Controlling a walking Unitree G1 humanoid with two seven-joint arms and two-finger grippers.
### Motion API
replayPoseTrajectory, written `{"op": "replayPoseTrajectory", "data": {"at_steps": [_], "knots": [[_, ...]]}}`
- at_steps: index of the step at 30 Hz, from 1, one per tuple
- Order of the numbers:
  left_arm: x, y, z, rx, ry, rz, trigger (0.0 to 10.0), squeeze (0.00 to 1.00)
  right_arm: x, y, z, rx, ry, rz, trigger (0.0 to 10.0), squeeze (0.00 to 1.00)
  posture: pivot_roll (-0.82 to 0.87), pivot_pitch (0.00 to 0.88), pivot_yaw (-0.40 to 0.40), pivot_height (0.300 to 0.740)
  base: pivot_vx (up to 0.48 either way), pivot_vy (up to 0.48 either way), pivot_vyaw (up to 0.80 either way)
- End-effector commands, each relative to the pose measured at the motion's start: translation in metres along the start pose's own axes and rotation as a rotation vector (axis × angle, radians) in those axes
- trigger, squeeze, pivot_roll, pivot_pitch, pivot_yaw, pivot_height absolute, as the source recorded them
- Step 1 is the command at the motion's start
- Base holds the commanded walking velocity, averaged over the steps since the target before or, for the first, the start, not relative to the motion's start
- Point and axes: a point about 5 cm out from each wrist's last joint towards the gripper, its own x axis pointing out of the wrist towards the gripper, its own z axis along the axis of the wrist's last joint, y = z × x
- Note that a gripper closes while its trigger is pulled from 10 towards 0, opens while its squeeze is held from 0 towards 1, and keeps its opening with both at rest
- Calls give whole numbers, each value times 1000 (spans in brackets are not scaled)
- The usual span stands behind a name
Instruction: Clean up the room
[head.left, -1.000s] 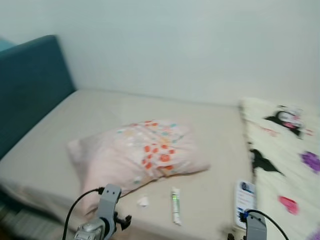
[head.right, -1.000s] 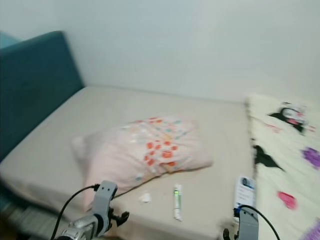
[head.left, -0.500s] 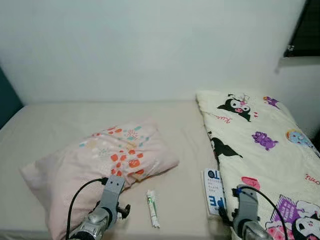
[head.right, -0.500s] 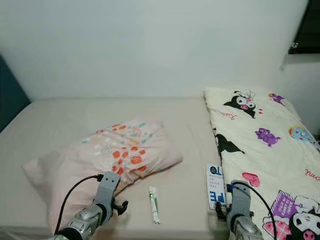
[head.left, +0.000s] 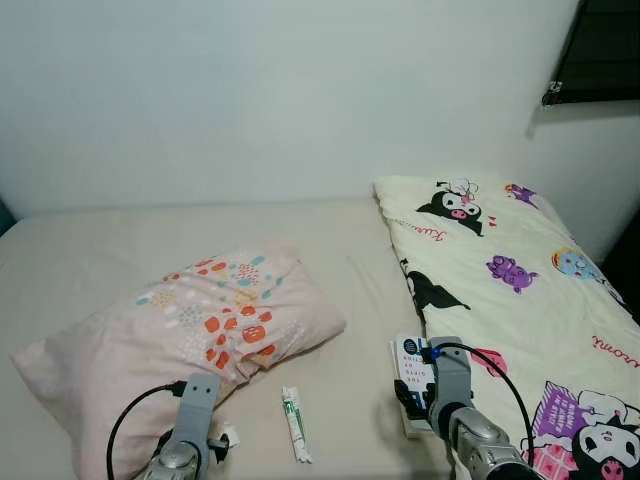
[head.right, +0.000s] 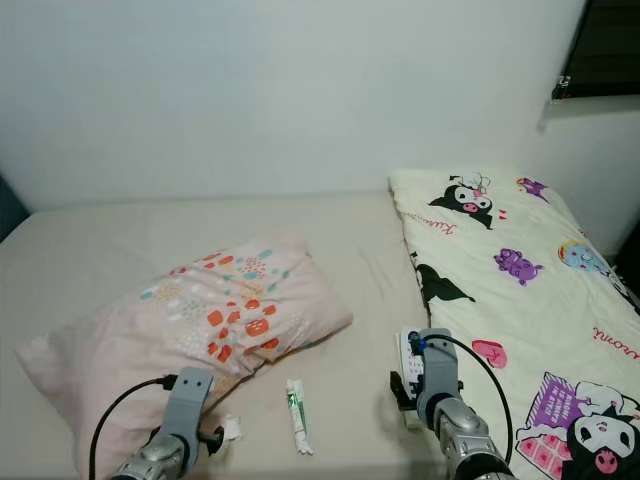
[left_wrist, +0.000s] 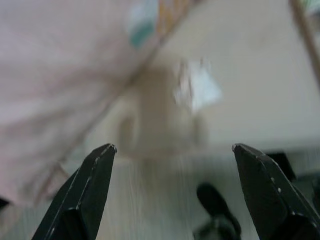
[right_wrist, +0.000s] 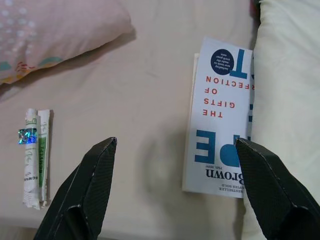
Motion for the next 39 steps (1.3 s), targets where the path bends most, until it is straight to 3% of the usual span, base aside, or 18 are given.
{"op": "replayPoseTrajectory", "data": {"at_steps": [1,14,20,29,34,39], "knots": [[-1,9,-11,4,43,26,10000,0,0,4,-2,-19,7,17,10000,0,-16,0,27,740,0,0,-625],[-2,9,-13,9,47,40,10000,0,0,4,-1,-27,-10,14,10000,0,-26,0,23,740,0,0,-596],[1,4,10,9,-19,50,10000,0,2,12,3,-18,-19,59,10000,0,-25,0,20,740,0,0,0],[2,-13,27,-22,-76,1,10000,0,2,14,7,-31,-44,84,10000,0,-29,0,21,700,0,0,0],[1,-28,37,59,-141,-83,10000,0,3,13,14,-42,-72,94,10000,0,-34,0,18,680,0,0,0],[0,-32,45,50,-183,-108,10000,0,3,14,17,-45,-88,105,10000,0,-41,4,23,665,0,0,0]]}}
